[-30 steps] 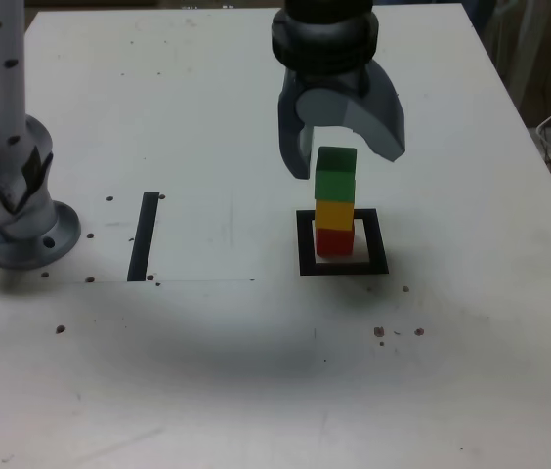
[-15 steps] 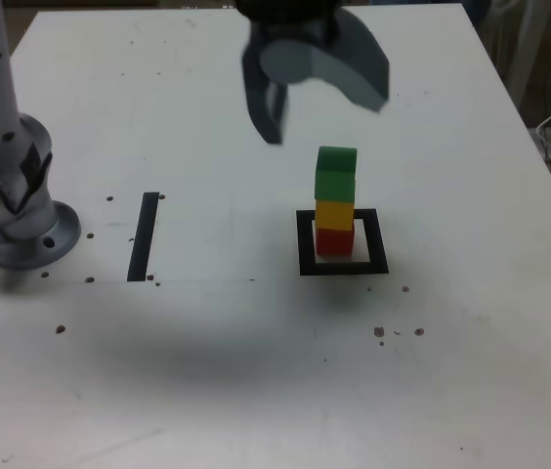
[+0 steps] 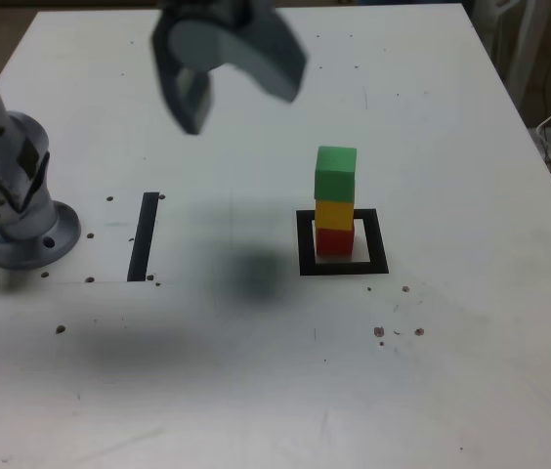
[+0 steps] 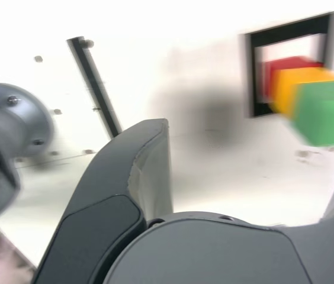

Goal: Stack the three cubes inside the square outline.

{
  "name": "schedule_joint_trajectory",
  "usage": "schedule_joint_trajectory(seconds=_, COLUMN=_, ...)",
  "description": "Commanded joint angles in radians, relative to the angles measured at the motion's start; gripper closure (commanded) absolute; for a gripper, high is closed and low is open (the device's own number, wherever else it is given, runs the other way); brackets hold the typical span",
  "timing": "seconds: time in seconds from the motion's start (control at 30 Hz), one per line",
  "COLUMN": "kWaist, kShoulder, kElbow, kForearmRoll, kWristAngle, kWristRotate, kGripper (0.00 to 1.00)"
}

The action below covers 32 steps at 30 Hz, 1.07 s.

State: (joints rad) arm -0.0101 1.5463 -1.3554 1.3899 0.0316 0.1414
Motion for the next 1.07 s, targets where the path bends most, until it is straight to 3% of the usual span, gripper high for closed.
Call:
schedule_joint_trajectory(seconds=0.0, kWaist=0.002, kShoulder=-0.024, kElbow=0.061, kForearmRoll=-0.014, kWristAngle=0.012, kWristRotate=0.003, kGripper=0.01)
schedule_joint_trajectory(seconds=0.3, kWaist=0.026, kShoulder=-0.055, kElbow=0.354, kForearmRoll=-0.125, kWristAngle=0.034, kWristRotate=-0.028, kGripper=0.01)
schedule_joint_trajectory(seconds=0.5, kWaist=0.028, kShoulder=-0.06, kElbow=0.477, kForearmRoll=-0.179, kWristAngle=0.02, kWristRotate=-0.047, kGripper=0.01)
schedule_joint_trajectory(seconds=0.67, kWaist=0.03, kShoulder=-0.063, kElbow=0.521, kForearmRoll=-0.204, kWristAngle=0.013, kWristRotate=-0.048, kGripper=0.0)
schedule_joint_trajectory(seconds=1.03, kWaist=0.03, kShoulder=-0.094, kElbow=0.52, kForearmRoll=-0.279, kWristAngle=0.044, kWristRotate=-0.048, kGripper=0.0)
